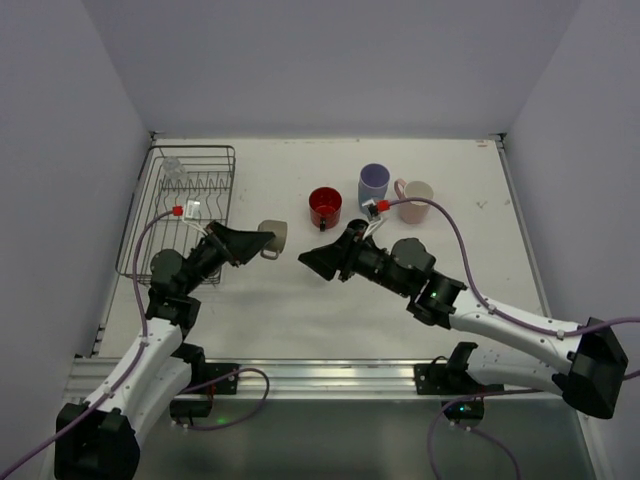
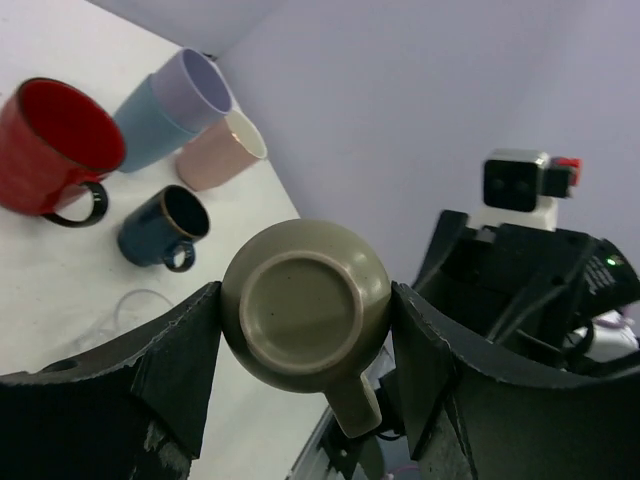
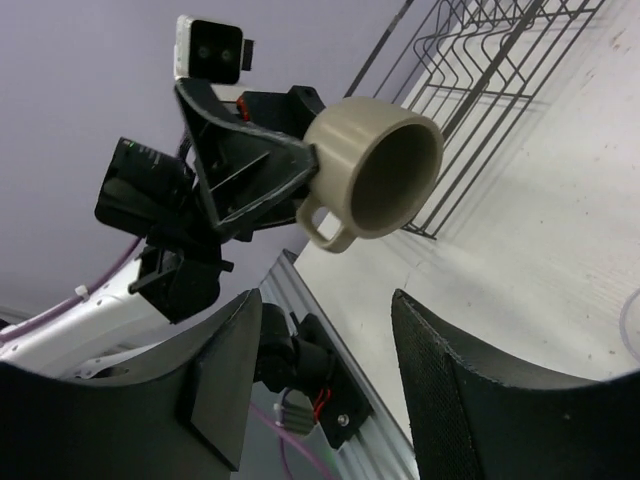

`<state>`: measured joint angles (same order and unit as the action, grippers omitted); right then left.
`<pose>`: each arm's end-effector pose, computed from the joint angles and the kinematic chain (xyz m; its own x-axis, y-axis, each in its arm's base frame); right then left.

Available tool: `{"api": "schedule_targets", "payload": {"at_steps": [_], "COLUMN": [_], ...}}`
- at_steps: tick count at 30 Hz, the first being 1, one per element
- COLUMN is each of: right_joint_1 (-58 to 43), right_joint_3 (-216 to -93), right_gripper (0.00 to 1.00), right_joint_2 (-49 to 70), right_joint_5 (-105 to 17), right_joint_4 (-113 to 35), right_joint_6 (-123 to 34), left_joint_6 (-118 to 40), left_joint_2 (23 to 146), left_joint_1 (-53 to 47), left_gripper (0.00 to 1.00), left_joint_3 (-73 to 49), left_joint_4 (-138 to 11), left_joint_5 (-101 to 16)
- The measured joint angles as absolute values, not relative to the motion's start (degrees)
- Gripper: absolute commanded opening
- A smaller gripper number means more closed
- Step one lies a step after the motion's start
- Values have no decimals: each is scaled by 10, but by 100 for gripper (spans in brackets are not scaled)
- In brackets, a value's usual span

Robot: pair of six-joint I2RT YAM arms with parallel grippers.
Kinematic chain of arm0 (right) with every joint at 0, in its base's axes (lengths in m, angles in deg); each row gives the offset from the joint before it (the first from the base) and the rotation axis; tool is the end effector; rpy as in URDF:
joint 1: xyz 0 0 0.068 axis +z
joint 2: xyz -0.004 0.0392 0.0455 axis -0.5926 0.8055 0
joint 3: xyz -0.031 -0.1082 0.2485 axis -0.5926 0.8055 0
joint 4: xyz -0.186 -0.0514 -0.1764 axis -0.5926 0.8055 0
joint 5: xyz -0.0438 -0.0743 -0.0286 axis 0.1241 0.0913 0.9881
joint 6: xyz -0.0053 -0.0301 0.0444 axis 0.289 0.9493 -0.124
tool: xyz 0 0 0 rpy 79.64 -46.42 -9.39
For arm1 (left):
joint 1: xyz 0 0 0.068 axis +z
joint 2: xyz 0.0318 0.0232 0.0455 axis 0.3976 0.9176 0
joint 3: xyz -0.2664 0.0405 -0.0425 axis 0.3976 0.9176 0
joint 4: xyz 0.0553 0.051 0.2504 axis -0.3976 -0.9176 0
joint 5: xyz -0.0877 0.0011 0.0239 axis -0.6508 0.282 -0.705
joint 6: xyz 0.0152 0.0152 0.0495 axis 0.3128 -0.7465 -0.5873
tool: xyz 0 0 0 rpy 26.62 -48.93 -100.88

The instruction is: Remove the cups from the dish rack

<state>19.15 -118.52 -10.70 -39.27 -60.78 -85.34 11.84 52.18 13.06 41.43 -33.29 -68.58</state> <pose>0.1381 0.2042 0.3152 -0.6203 0.3979 -0.6760 -0.5833 0.3422 0.7366 0.1705 -0.0516 0.2614 -0.5589 -0.6416 -0.5253 0.4427 0.3048 -0.8433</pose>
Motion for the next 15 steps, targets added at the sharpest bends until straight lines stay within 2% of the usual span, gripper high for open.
{"api": "schedule_targets", "payload": {"at_steps": [8, 15], "right_joint_1": [191, 191], "right_joint_3": [-1198, -1205], "right_gripper": [47, 50], "right_joint_2": [-71, -57], "right_joint_5": [-436, -478], "right_joint_4": [-648, -714], "right_joint_6": [-872, -903], "left_joint_6": [167, 186], "left_joint_2": [484, 460], "left_joint_1": [103, 92], "left_gripper": [18, 18], "left_joint_3": [446, 469], "left_joint_4": [-234, -216], "left_joint_5": [-713, -719]}}
